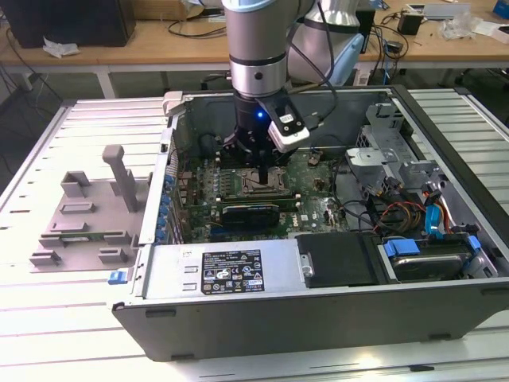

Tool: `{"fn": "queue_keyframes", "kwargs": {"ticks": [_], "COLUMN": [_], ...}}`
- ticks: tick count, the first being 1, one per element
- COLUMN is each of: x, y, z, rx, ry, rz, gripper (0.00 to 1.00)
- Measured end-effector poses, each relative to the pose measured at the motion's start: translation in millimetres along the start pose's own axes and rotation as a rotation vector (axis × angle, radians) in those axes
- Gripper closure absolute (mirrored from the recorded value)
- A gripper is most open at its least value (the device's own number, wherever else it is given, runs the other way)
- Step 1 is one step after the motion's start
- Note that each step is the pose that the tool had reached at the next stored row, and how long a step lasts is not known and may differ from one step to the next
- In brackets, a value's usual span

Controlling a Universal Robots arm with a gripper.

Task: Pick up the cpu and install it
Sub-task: 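Install the second cpu locking lever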

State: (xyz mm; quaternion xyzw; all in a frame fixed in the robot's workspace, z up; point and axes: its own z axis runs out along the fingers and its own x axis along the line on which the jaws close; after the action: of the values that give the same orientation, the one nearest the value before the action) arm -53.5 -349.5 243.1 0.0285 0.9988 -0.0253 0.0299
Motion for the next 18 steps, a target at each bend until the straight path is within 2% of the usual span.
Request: {"fn": "queue_keyframes", "kwargs": {"ticks": [4, 7, 12, 18], "x": [3.7, 5.4, 10.9, 12.2], "y": [-3.4, -3.7, -5.2, -10.7], "z": [2.0, 3.2, 9.6, 12.5], "rx": [-0.0037, -0.0041, -0.0058, -0.0108], "ry": [-0.0011, -0.0011, -0.0009, -0.0007], "rz": [-0.025, -0.026, -0.024, -0.022], "gripper": [0.89, 0.89, 0.89, 0.89]}}
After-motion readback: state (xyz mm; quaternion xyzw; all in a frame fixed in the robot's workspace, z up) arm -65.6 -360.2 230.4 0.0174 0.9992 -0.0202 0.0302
